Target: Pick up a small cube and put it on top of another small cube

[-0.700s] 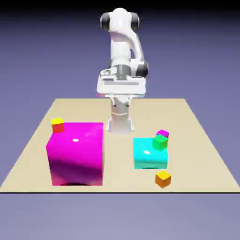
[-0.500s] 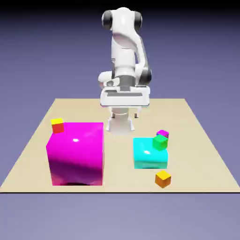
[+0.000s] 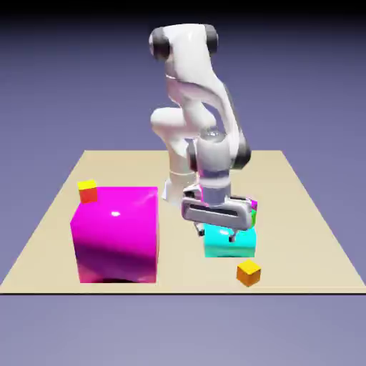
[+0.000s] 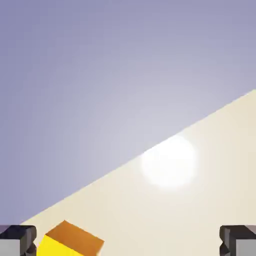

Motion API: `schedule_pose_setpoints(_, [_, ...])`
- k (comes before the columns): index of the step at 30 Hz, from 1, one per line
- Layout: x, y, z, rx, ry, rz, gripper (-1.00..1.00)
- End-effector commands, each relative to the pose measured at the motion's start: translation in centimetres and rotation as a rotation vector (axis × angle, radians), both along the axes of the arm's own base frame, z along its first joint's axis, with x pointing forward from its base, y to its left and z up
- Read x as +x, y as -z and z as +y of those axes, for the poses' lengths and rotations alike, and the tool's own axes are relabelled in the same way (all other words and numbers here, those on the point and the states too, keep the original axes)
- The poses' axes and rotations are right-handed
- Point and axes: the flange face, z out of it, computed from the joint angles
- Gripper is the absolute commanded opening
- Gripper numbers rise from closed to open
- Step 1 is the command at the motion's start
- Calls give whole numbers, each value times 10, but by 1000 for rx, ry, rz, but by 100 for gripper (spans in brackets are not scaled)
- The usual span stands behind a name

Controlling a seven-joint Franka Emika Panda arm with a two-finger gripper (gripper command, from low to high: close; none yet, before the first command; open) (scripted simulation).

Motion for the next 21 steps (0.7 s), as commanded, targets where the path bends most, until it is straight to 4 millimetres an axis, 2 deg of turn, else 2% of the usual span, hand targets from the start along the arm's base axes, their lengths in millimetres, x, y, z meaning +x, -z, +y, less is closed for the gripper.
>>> schedule_pose_setpoints(1, [2,9,6,18,31,34,0])
schedule_pose_setpoints(7, [13,51,40,125,222,242,0])
schedule_pose_setpoints(9, [17,61,51,161,287,312,0])
schedule_pose_setpoints(11, [18,63,52,167,297,323,0])
schedule_pose_setpoints(15, [7,129,67,167,297,323,0])
schedule_pose_setpoints(16, [7,129,67,167,297,323,-100])
schedule_pose_setpoints(17, [7,129,67,167,297,323,-100])
schedule_pose_setpoints(21, [18,63,53,169,297,321,-100])
